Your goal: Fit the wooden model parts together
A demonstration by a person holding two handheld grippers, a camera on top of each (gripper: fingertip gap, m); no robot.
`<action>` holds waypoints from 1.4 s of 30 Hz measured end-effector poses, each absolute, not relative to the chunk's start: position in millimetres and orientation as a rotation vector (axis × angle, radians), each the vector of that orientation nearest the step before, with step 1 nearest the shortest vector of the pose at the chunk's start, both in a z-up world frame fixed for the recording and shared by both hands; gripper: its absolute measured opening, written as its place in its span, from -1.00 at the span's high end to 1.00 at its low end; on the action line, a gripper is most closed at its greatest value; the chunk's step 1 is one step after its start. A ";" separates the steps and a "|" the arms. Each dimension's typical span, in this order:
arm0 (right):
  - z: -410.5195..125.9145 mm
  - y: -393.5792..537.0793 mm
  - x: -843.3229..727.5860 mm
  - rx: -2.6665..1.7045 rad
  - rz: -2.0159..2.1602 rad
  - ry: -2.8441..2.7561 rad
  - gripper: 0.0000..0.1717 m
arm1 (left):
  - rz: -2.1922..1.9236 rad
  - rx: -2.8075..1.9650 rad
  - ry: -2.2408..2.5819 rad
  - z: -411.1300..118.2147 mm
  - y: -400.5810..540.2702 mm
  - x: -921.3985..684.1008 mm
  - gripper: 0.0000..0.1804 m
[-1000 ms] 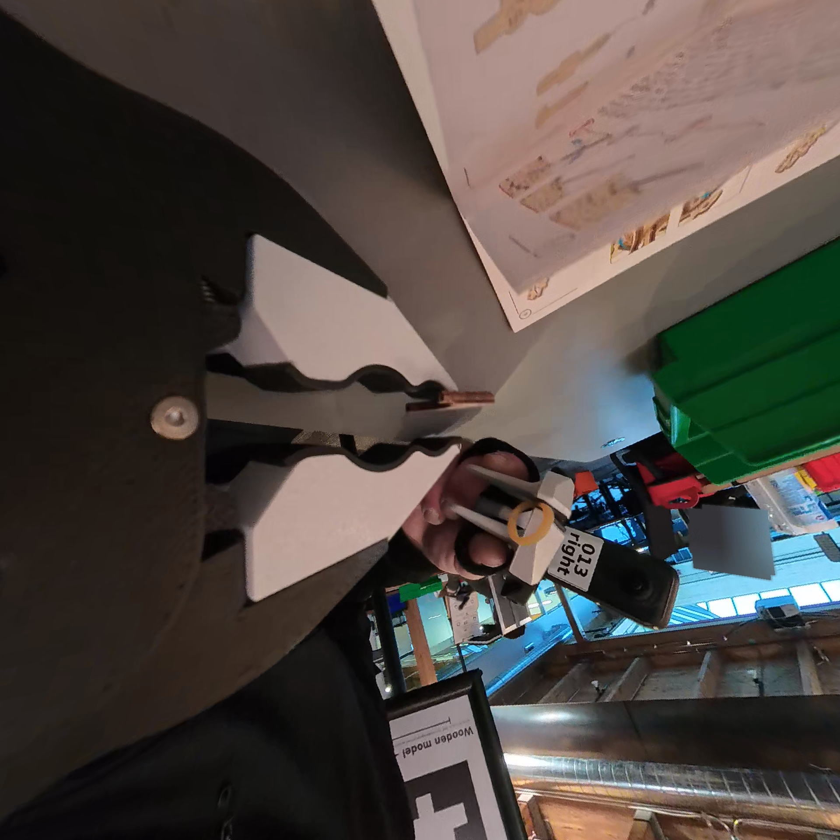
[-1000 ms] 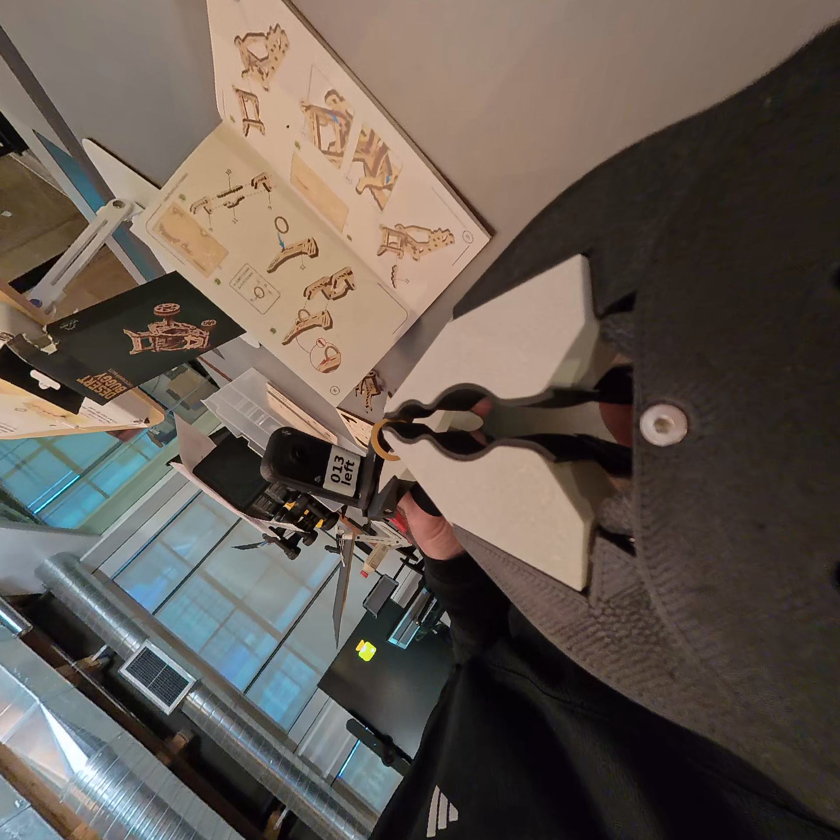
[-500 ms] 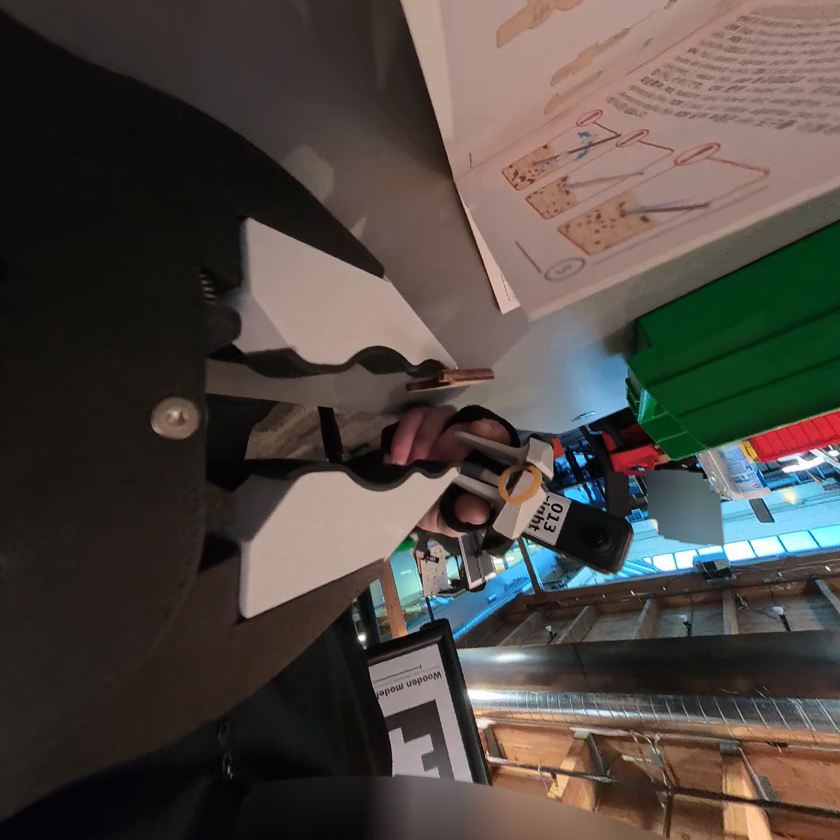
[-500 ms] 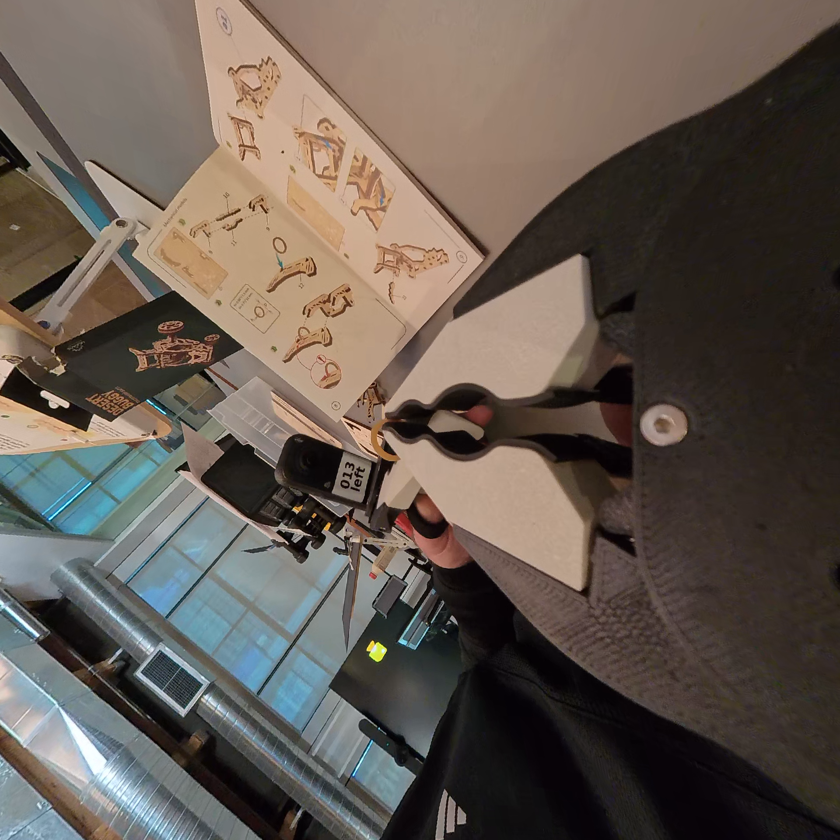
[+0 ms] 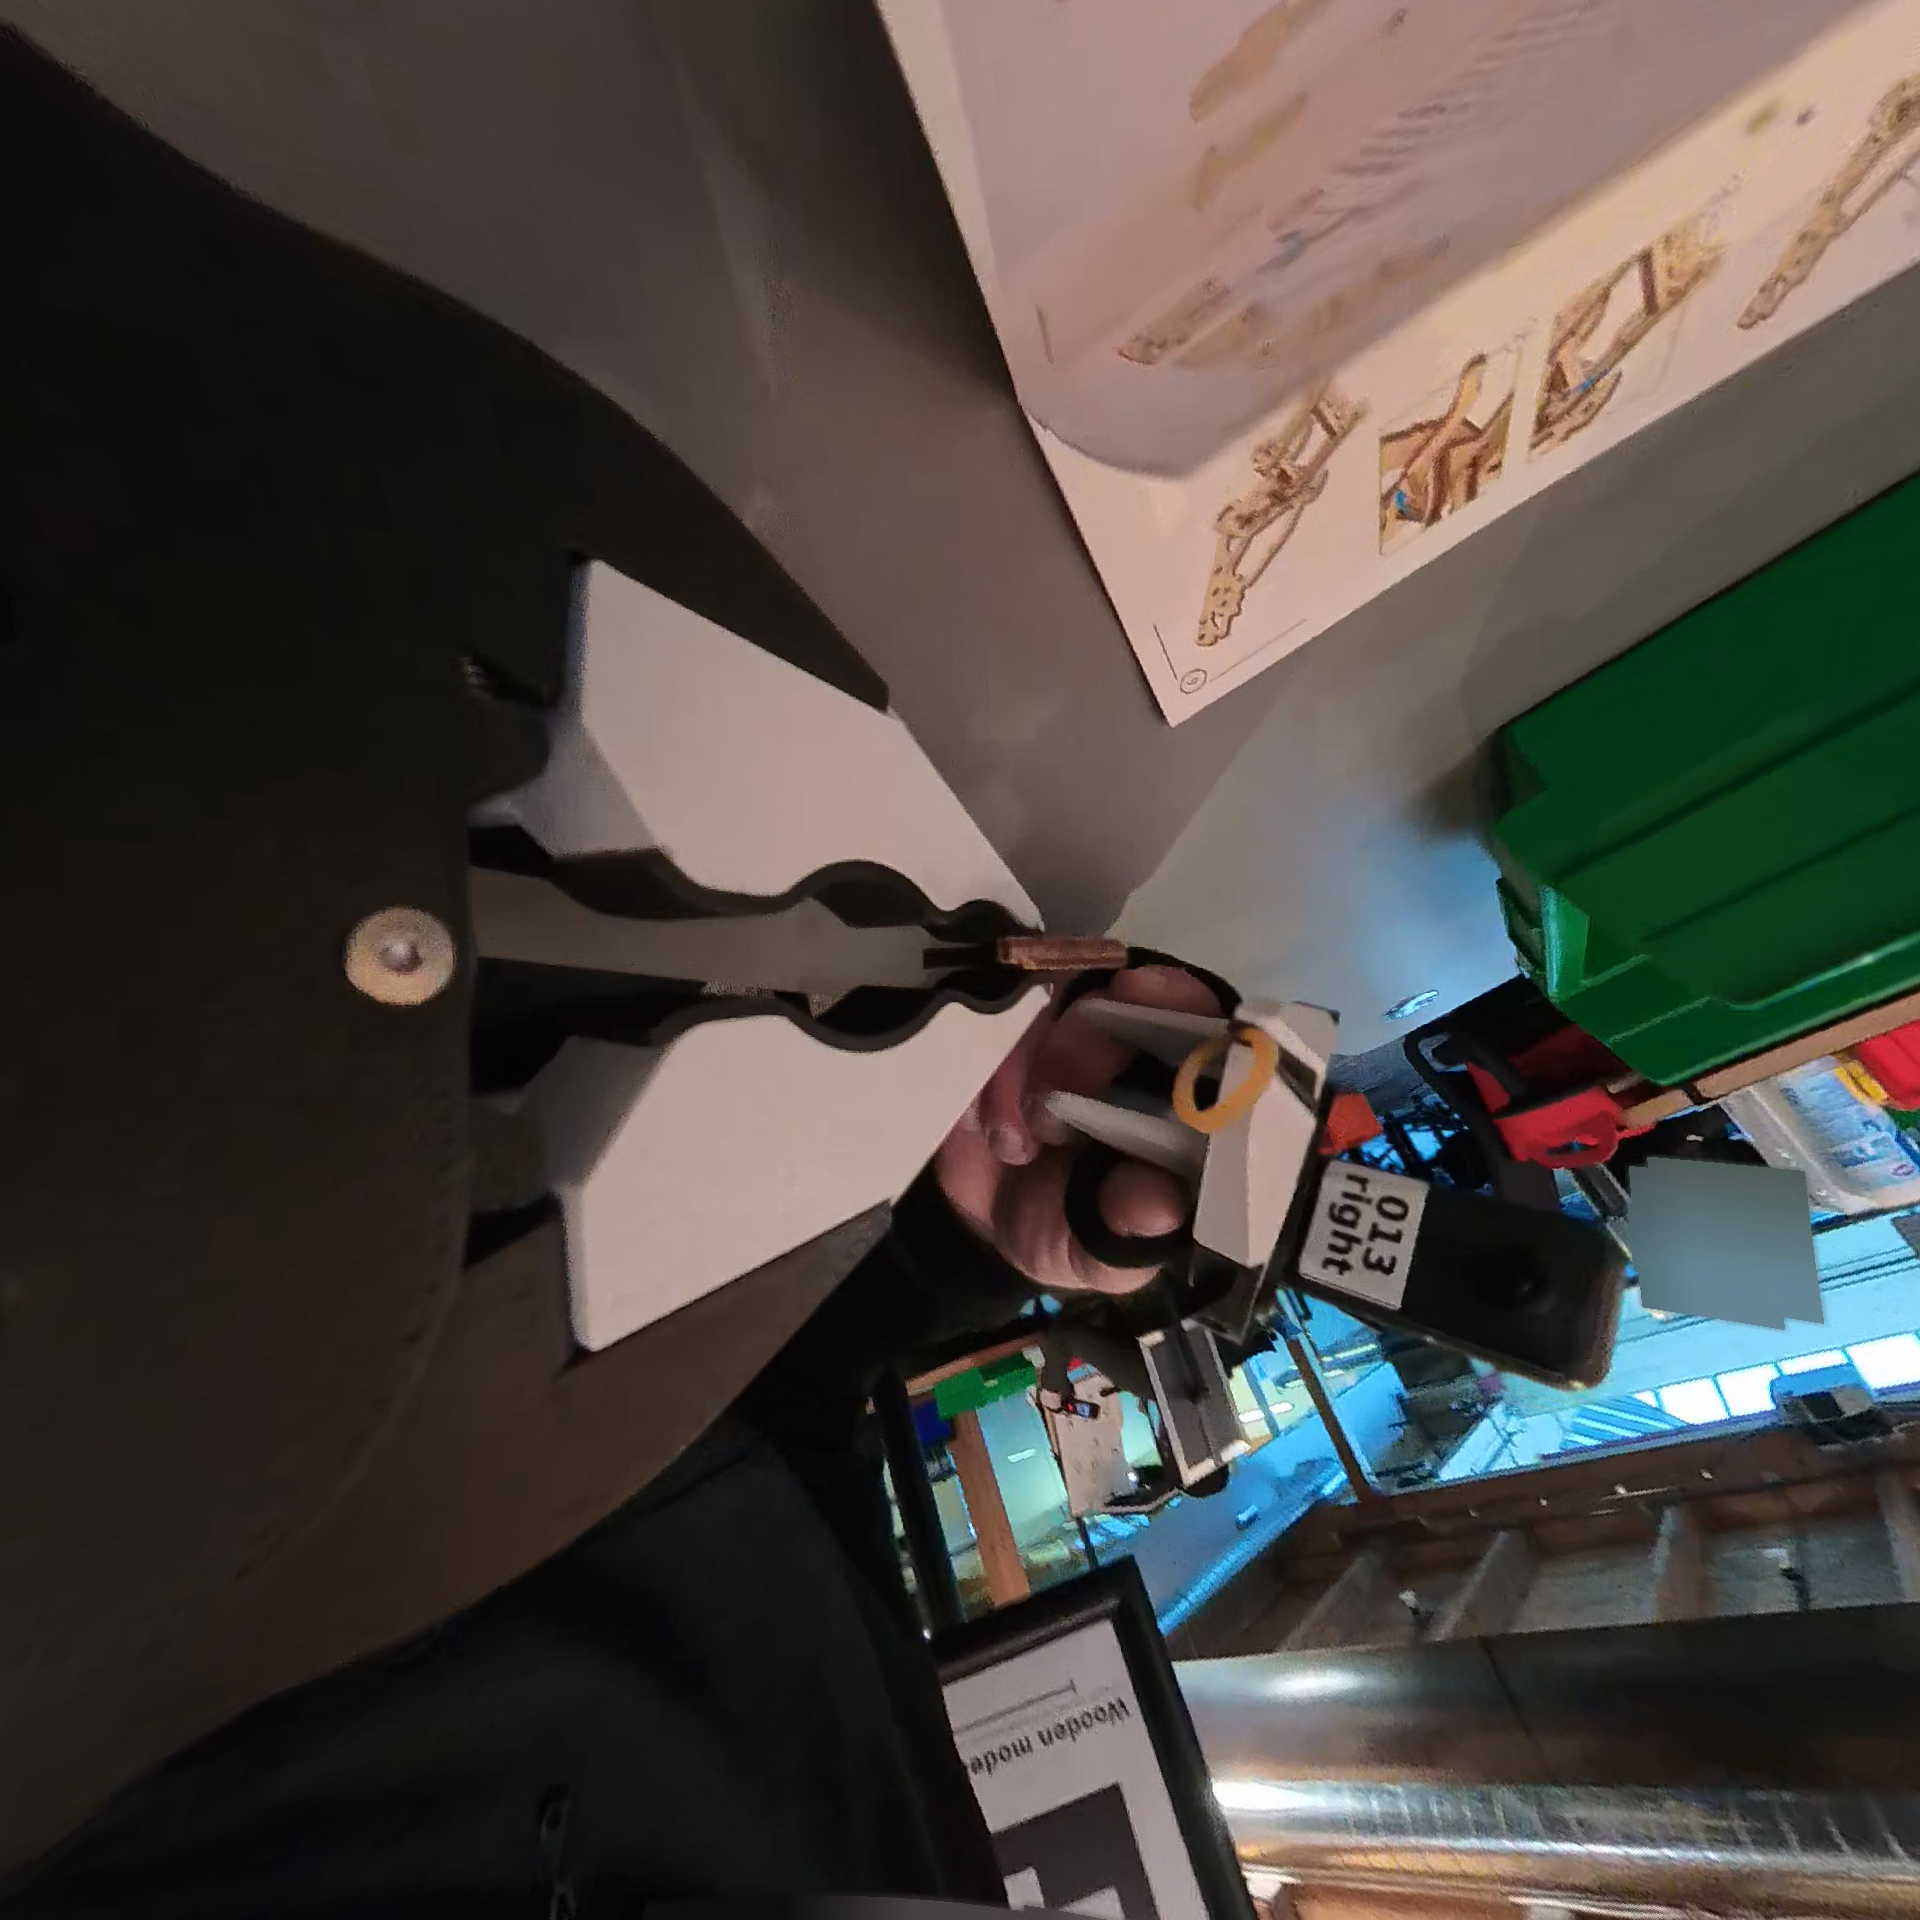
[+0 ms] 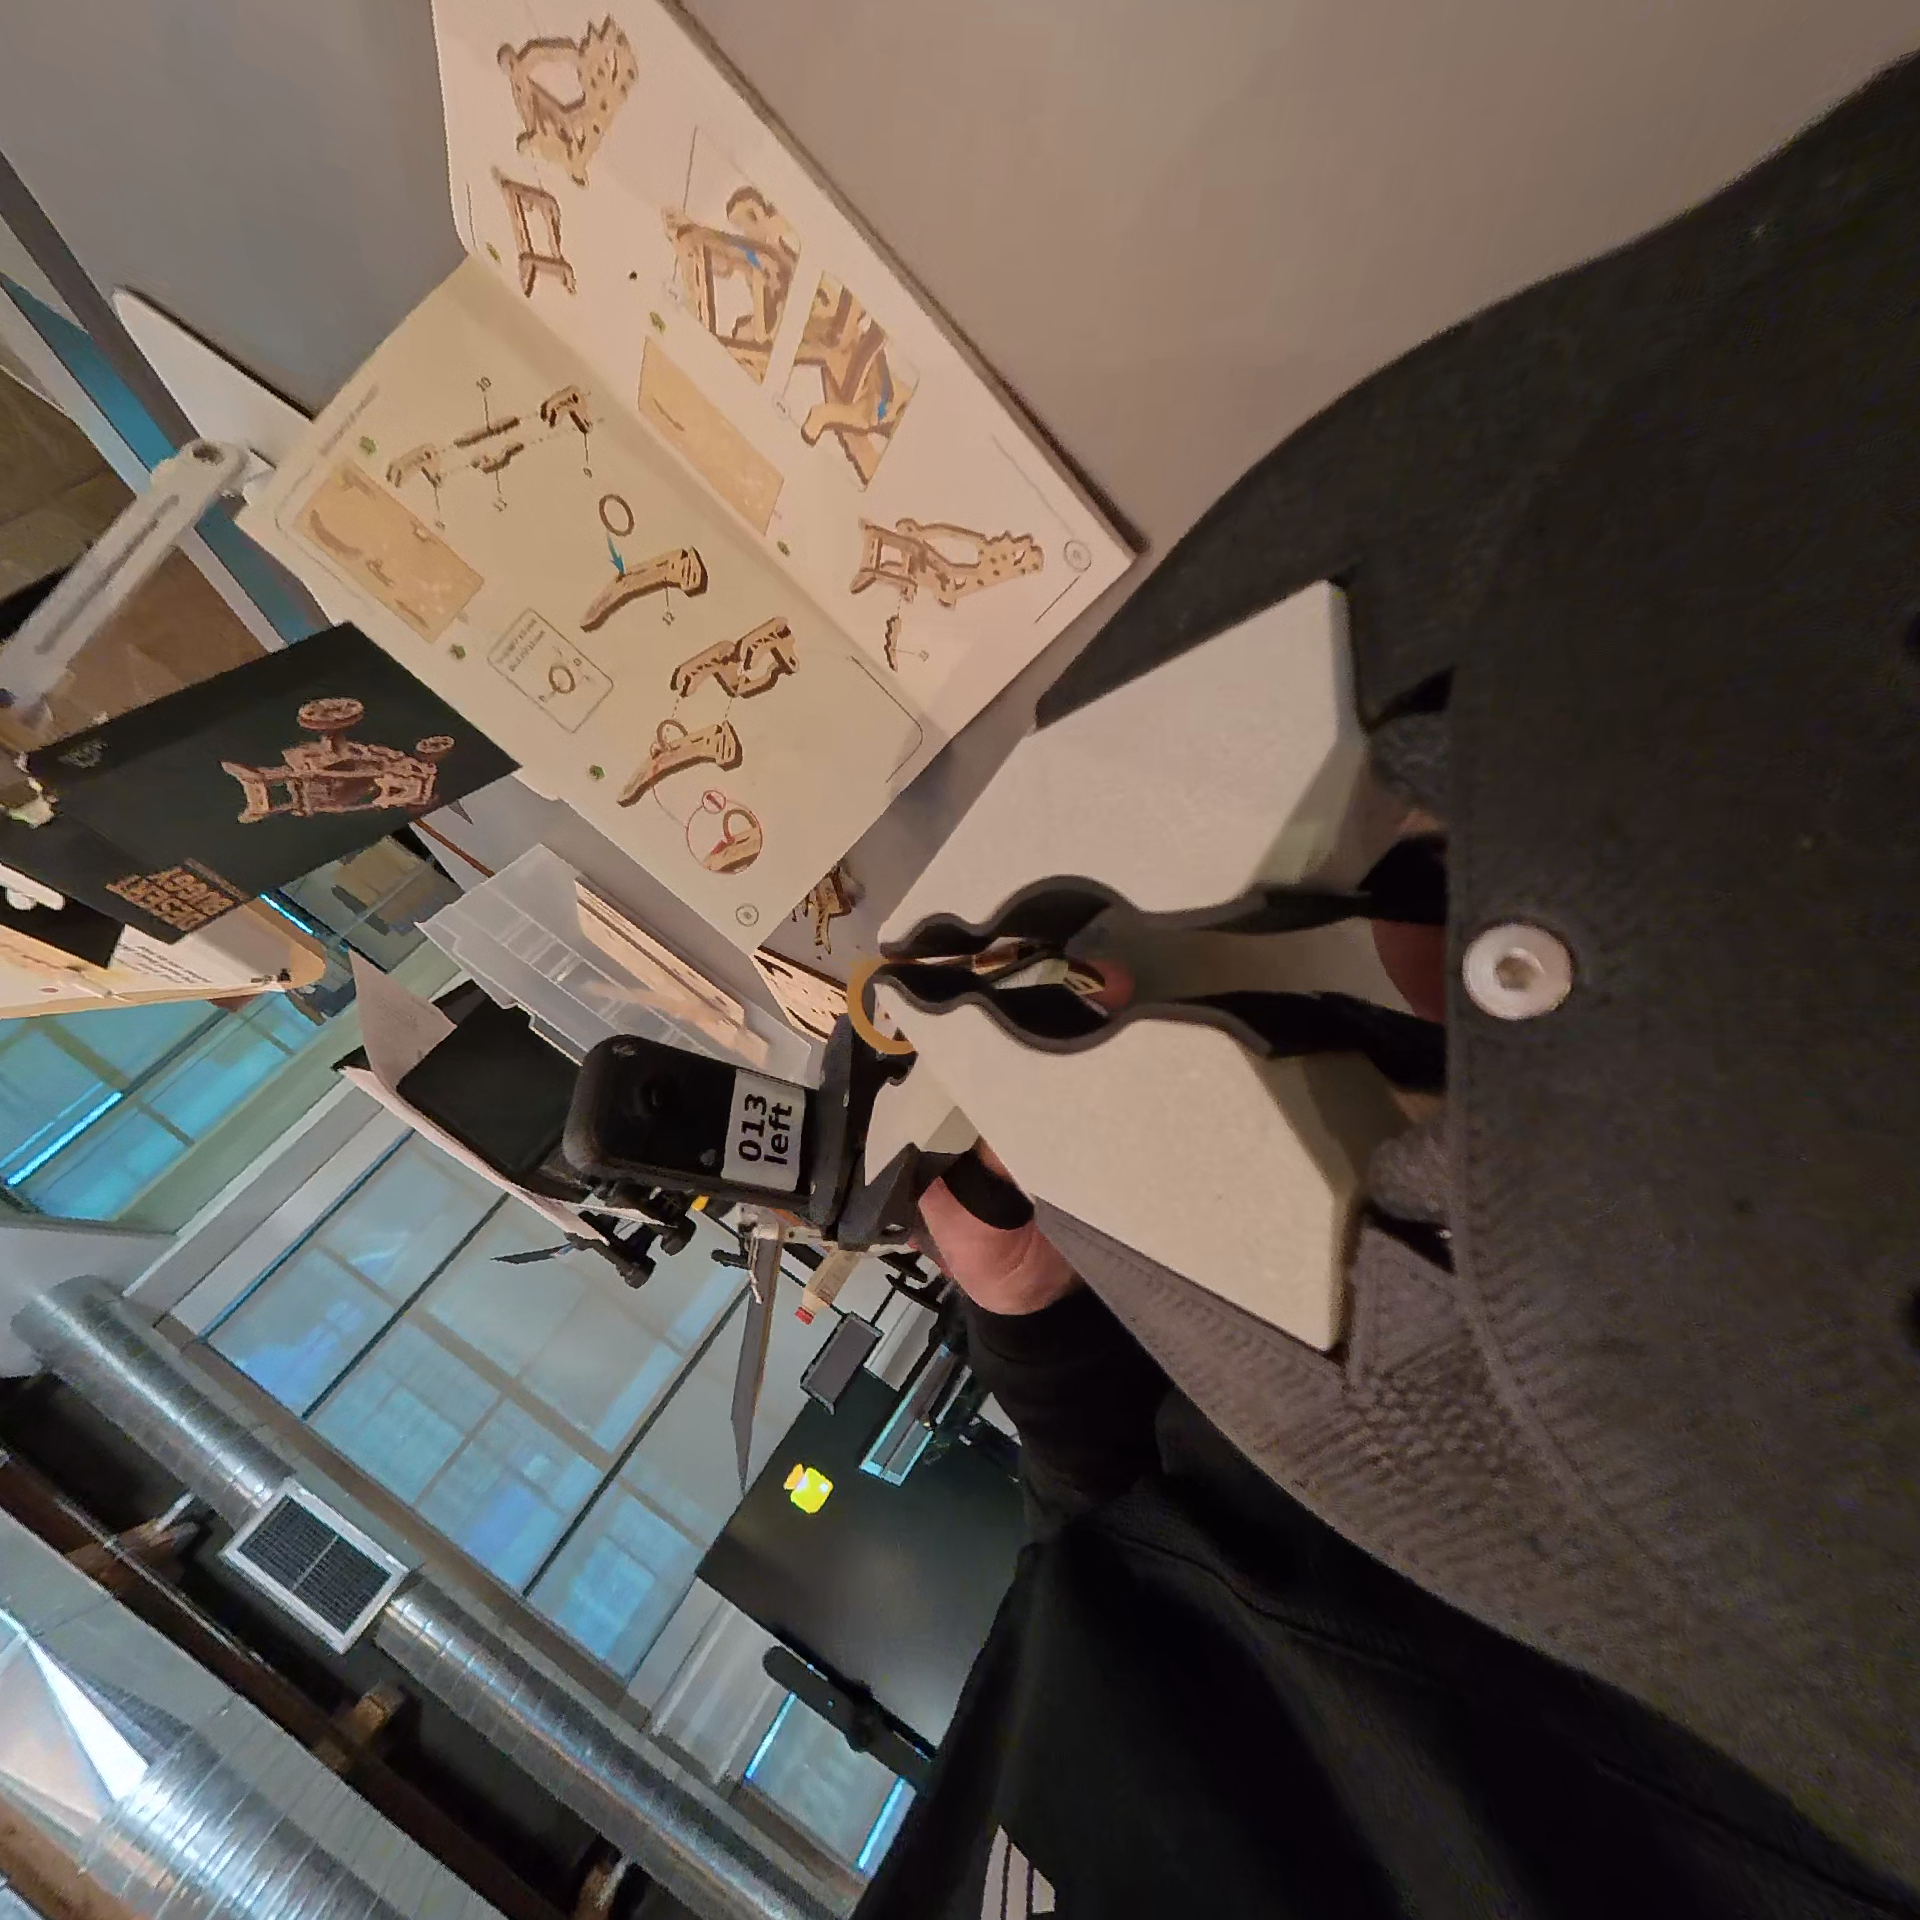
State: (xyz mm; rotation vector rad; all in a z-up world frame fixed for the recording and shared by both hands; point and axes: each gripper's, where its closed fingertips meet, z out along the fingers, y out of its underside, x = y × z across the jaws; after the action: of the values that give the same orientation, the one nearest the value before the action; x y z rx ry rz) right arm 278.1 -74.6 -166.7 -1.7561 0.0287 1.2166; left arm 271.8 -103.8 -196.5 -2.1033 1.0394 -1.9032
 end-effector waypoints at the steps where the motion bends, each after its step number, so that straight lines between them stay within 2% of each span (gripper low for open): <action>1: -166.2 -73.7 275.8 -1.762 1.222 0.020 1.00 | -1.882 -2.084 1.073 -196.2 -104.7 272.1 0.99; 10: -168.1 -67.9 263.8 -1.853 1.227 0.042 1.00 | -1.390 -1.953 1.403 -207.3 -96.6 270.5 0.98; 18: -178.7 -67.2 261.7 -1.940 1.044 0.037 1.00 | -1.147 -1.865 1.504 -210.1 -91.6 270.4 0.98; 32: -181.8 -64.4 268.4 -2.073 0.526 -0.219 1.00 | -1.101 -1.934 1.499 -214.1 -87.5 270.6 0.99; 39: -180.8 -65.8 263.9 -2.087 0.512 -0.230 1.00 | -1.087 -1.936 1.487 -214.3 -86.0 271.8 0.99; 42: -184.7 -65.7 268.5 -2.113 0.385 -0.278 1.00 | -1.059 -1.938 1.488 -215.2 -83.9 271.6 0.99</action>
State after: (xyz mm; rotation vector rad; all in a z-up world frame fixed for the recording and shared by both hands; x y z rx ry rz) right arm 268.5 -65.7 -184.7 -2.1132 -0.2778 0.3853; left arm 271.6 -83.9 -215.2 -1.9381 1.4878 -1.0590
